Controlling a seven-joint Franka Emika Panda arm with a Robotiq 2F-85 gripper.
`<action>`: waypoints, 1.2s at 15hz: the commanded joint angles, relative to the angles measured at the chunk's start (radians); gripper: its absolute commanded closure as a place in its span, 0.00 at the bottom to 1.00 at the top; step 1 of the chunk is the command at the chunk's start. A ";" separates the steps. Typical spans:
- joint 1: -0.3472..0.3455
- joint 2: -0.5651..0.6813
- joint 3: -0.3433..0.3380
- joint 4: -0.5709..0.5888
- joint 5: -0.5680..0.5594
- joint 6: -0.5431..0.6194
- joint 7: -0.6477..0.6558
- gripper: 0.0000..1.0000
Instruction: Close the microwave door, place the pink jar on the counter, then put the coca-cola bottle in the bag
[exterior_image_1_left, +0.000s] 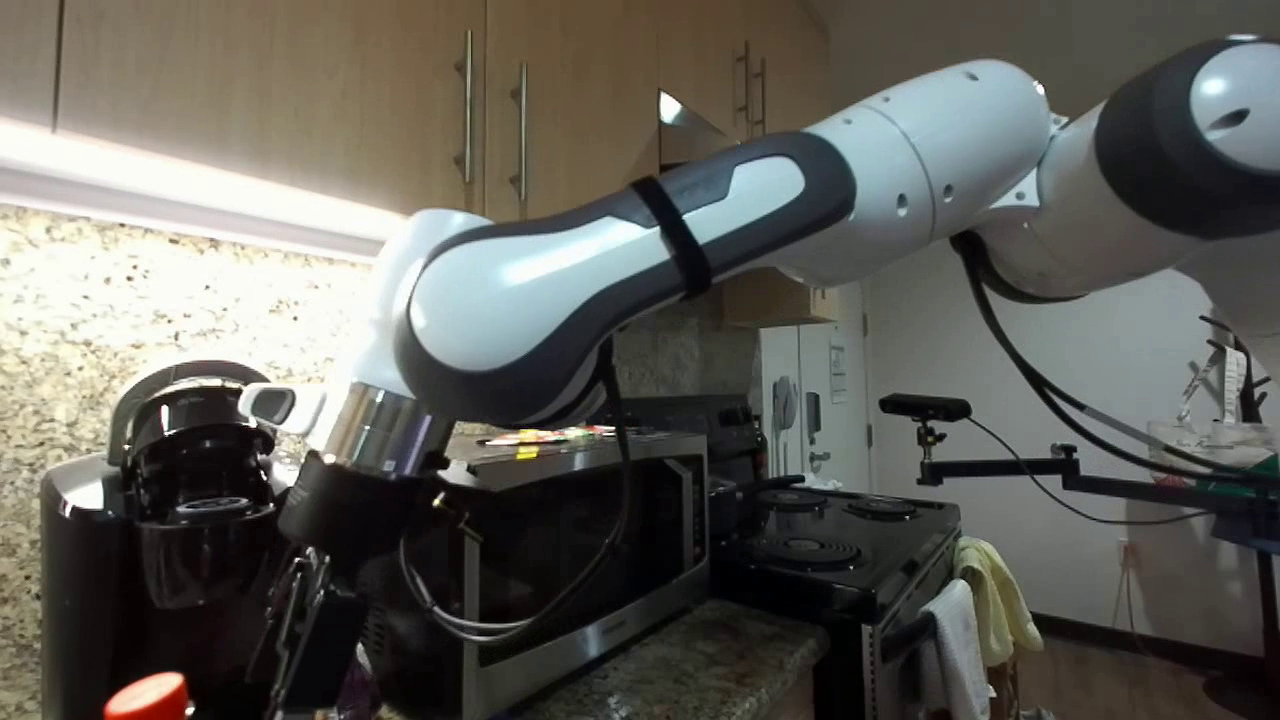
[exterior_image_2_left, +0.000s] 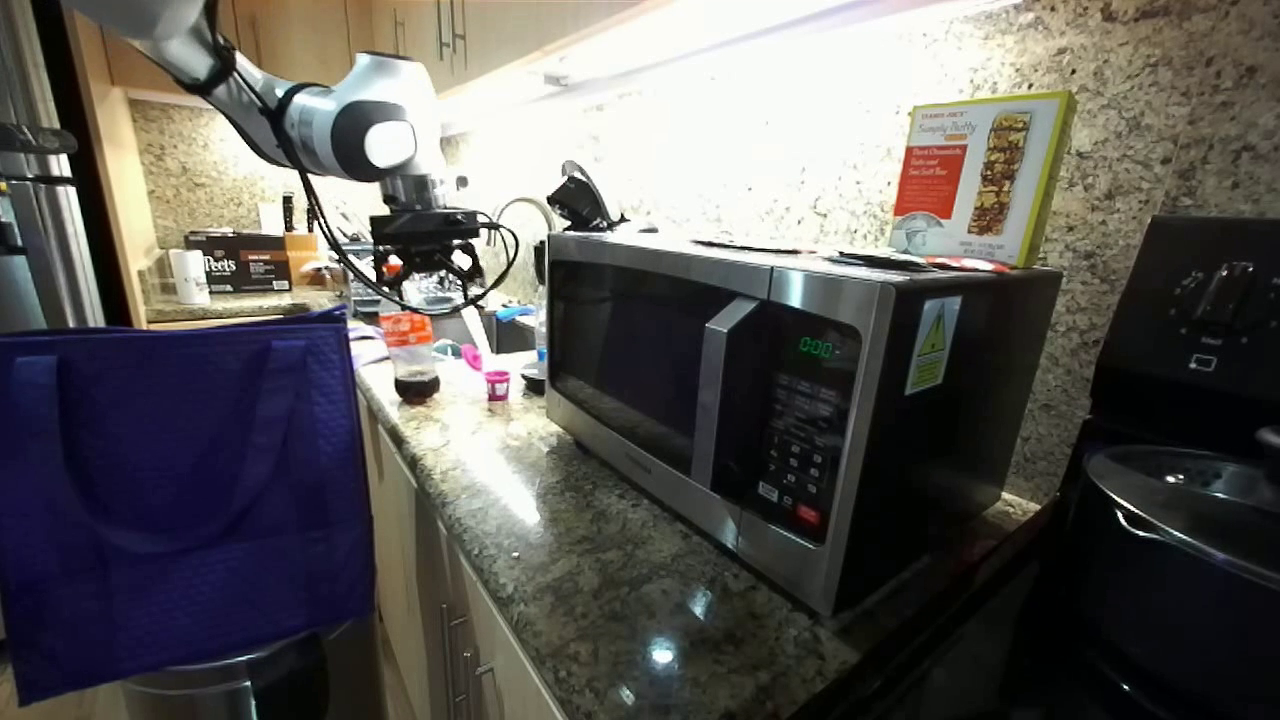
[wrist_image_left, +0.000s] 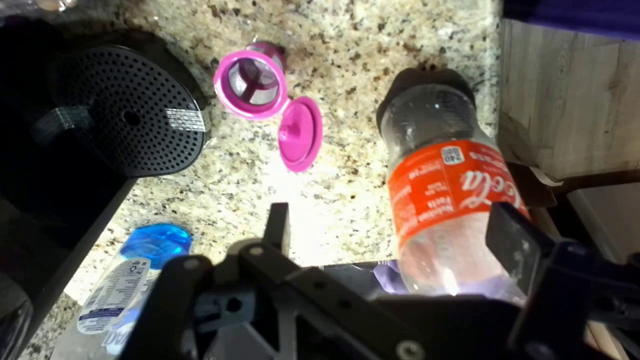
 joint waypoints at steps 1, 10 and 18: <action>-0.028 -0.127 0.028 -0.151 0.019 0.047 0.050 0.00; -0.071 -0.145 0.064 -0.161 0.023 -0.010 -0.153 0.00; -0.044 -0.153 0.066 -0.111 -0.006 -0.067 -0.266 0.00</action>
